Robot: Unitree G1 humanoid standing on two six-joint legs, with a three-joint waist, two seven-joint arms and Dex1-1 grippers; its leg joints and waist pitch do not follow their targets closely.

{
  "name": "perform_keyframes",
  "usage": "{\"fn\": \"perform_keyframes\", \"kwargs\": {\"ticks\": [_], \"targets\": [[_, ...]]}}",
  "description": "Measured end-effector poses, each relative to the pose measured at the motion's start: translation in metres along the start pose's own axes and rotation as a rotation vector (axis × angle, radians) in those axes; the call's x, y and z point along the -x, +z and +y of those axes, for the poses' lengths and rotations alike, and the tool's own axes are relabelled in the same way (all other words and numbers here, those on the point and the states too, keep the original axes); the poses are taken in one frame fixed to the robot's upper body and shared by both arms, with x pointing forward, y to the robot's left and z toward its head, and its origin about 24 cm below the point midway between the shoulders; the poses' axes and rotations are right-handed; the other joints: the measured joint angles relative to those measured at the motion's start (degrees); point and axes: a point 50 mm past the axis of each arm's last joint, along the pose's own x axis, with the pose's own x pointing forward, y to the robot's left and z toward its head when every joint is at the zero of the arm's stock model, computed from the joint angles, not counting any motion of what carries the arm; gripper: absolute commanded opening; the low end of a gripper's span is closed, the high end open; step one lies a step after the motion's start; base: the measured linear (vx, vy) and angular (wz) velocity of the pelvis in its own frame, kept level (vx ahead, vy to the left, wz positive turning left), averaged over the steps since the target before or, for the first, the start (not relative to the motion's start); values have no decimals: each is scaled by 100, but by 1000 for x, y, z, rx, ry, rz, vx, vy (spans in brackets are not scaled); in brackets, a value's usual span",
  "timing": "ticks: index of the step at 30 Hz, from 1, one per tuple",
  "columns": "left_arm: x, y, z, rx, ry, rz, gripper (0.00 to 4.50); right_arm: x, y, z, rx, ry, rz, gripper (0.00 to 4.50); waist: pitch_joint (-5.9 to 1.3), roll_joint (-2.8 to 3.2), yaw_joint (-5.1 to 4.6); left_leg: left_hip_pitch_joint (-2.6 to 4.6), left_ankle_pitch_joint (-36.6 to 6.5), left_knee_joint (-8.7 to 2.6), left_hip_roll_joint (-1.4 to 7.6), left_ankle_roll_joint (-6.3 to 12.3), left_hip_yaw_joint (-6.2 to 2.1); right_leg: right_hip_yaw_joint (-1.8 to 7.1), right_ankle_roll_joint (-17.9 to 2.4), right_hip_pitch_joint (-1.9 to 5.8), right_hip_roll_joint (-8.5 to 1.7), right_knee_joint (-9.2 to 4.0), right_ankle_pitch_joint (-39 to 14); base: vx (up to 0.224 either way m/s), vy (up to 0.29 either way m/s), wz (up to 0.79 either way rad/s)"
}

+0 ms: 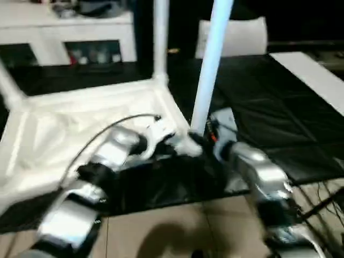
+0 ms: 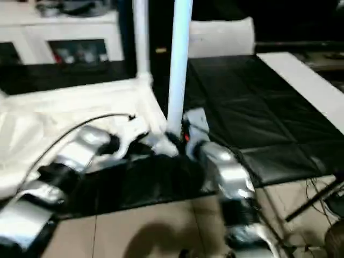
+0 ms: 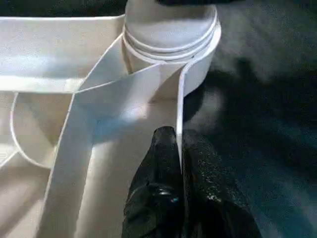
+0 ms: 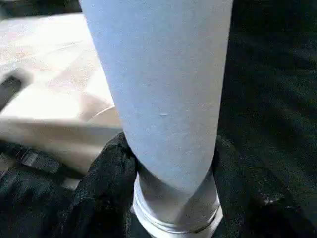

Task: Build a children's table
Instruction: Rotate leg to tighten

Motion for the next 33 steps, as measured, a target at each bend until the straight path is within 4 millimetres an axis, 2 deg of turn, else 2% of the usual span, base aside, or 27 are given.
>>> {"fn": "perform_keyframes", "kwargs": {"ticks": [2, 4, 5, 6, 11, 12, 14, 15, 16, 17, 19, 21, 25, 28, 30, 32, 33], "targets": [[-3, 4, -2, 2, 9, -11, 0, 0, 1, -1, 1, -25, -11, 249, -1, -1, -24, -19, -5, -22, -3, 5, 4, -5, -2, -15, 0, 3, 2, 0, 0, 0], [-3, 7, -3, -8, 10, -20, 0, 0, 3, -1, 9, -25, -29, 263, -2, -3, -20, -55, -9, -41, -8, 10, 14, 17, -9, -46, 0, 29, 27, 0, 0, 0], [-3, 8, -3, -14, 9, -23, 0, 1, 3, -1, 12, -24, -39, 270, -7, -11, -2, -61, -18, -40, -17, 5, 13, 36, -17, -65, -4, 64, 47, 54, -31, 6], [-2, 8, -3, -17, 8, -27, 0, 2, 2, -1, 13, -22, -46, 299, -9, -15, 23, -58, -21, -38, -25, 13, 12, 59, -9, -76, -4, 89, 83, 54, -31, 6], [8, 8, -1, -82, -24, -48, 0, 11, -1, -6, 36, 44, -72, 326, -13, -16, 195, -127, -26, -46, -22, 23, 45, 132, -63, -258, 3, 286, -10, 33, -24, -1], [11, 6, -1, -98, -38, -52, 0, 14, -4, -8, 58, 68, -63, 348, -13, -16, 215, -126, -28, -47, -18, 26, 46, 136, -73, -271, 8, 308, -25, 0, 0, 0], [17, 0, -1, -124, -79, -58, 0, 20, -10, -11, 98, 114, -49, 357, -13, -16, 259, -118, -29, -44, -15, 28, 50, 141, -86, -285, 11, 345, -49, 0, 0, 0], [23, -3, -2, -167, -124, -58, 0, 25, -13, -14, 136, 169, -40, 357, -13, -16, 314, -120, -29, -45, -11, 28, 58, 145, -89, -300, 12, 356, -53, 0, 0, 0], [28, -7, -4, -191, -167, -55, 0, 31, -14, -18, 170, 210, -31, 386, -12, -15, 358, -118, -29, -46, -10, 28, 58, 146, -91, -301, 14, 358, -52, 0, 0, 0], [32, -12, -5, -205, -194, -54, 0, 36, -14, -21, 195, 261, -27, 386, -12, -16, 392, -114, -27, -44, -4, 26, 63, 148, -83, -301, 16, 364, -57, 0, 0, 0], [38, -15, -6, -247, -254, -37, 0, 41, -12, -21, 246, 355, -19, 399, -11, -20, 502, -112, -24, -24, 7, 22, 70, 151, -78, -299, 22, 364, -53, 0, 0, 0], [42, -18, -7, -274, -308, -25, 0, 46, -12, -21, 280, 439, 0, 425, -10, -22, 569, -103, -16, -4, 4, 5, 72, 162, -73, -279, 18, 360, -39, 0, 0, 0], [44, -20, -12, -315, -403, -3, 0, 56, -11, -25, 330, 577, 37, 425, -6, -43, 668, -66, -20, 8, -13, -9, 86, 212, -52, -236, 15, 351, -25, 0, 0, 0], [49, -23, -12, -344, -450, 21, 0, 61, -8, -26, 334, 682, 54, 425, -9, -70, 698, -59, -32, 8, -19, -29, 87, 221, -49, -225, 15, 351, -23, 0, 0, 0], [52, -24, -12, -356, -469, 31, 0, 63, -6, -26, 333, 723, 56, 391, -11, -74, 711, -59, -32, 7, -21, -29, 87, 222, -48, -224, 15, 351, -24, 0, 0, 0], [53, -24, -12, -378, -495, 40, 0, 64, -3, -25, 337, 780, 66, 391, -10, -78, 718, -62, -32, 7, -21, -28, 87, 223, -48, -226, 15, 352, -24, 0, 0, 0], [53, -23, -13, -388, -512, 42, 0, 65, -2, -25, 342, 817, 77, 372, -11, -81, 734, -62, -32, 6, -20, -28, 88, 223, -47, -227, 15, 353, -24, 0, 0, 0]]}}
